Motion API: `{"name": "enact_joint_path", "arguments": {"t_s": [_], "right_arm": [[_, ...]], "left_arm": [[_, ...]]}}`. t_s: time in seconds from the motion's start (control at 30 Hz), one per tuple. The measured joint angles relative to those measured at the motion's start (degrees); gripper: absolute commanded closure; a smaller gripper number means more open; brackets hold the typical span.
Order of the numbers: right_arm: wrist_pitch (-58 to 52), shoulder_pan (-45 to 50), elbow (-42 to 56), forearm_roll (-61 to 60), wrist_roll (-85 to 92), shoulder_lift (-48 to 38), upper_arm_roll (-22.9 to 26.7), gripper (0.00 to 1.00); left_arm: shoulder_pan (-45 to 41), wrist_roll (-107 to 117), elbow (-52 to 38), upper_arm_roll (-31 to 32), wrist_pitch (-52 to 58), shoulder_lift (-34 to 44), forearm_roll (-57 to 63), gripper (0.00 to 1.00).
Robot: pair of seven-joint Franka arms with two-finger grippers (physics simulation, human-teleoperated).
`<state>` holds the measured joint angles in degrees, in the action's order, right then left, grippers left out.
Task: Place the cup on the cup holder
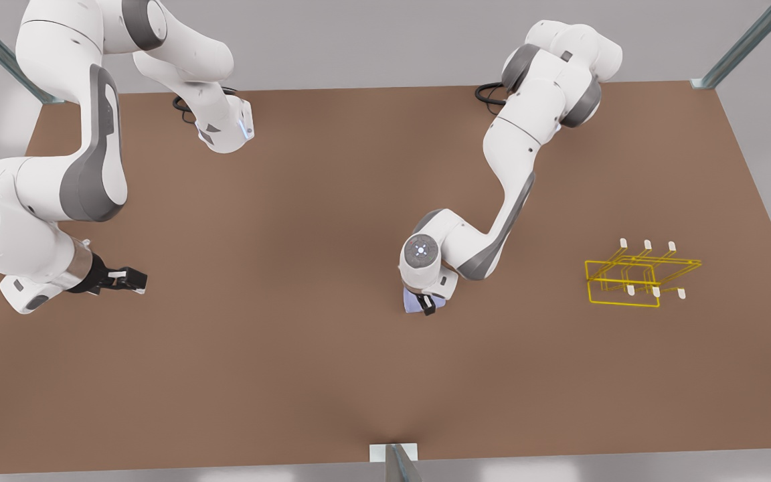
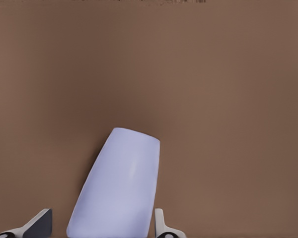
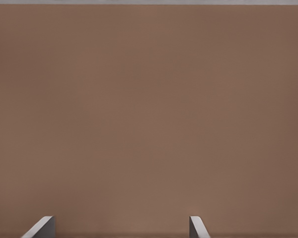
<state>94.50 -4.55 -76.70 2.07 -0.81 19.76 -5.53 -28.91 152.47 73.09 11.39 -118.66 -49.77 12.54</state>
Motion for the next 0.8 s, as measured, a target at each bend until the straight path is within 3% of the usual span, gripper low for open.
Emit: {"name": "enact_joint_path", "arguments": {"t_s": [0.8], "right_arm": [[-0.06,-0.2,0.07,-0.02,0.63,0.16,0.09,0.0]], "left_arm": [[0.28,-12.88,0.48,-0.17,0.85,-2.98,1.2,0.0]]}}
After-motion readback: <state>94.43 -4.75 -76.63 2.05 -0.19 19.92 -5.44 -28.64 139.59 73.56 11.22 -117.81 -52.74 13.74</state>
